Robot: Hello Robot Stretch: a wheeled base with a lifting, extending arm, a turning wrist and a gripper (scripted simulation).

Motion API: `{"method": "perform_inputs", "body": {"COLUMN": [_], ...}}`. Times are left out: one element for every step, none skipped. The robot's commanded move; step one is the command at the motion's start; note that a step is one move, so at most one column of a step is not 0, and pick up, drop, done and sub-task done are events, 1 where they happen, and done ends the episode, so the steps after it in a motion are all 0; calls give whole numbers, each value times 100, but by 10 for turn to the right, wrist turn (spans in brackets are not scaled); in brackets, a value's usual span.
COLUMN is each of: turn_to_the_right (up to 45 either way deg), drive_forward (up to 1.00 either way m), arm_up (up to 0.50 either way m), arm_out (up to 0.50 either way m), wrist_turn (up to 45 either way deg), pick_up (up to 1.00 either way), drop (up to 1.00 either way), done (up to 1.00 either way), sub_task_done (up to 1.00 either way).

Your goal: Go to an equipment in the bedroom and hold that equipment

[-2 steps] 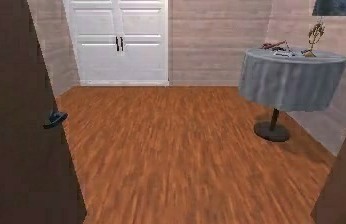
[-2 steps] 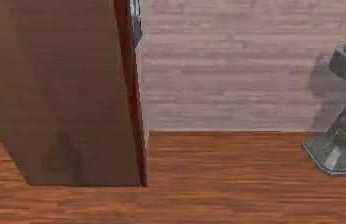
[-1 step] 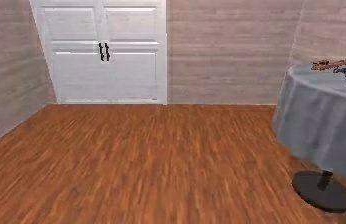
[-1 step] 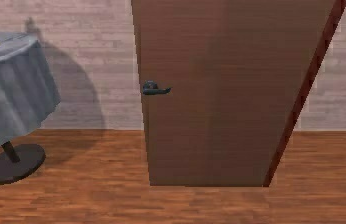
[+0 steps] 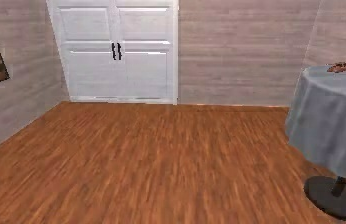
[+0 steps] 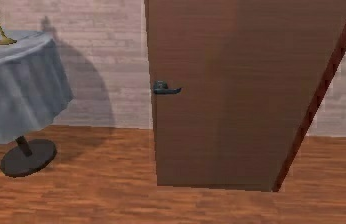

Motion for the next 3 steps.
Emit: {"method": "perform_inputs", "body": {"turn_to_the_right": [0,-450,-210], "drive_forward": [35,0,0], "arm_up": [0,0,0], "arm_out": [0,0,0], "wrist_turn": [0,0,0], "pick_up": [0,0,0], "drop": [0,0,0], "done": [0,0,0], "sub_task_done": [0,0,0]}}
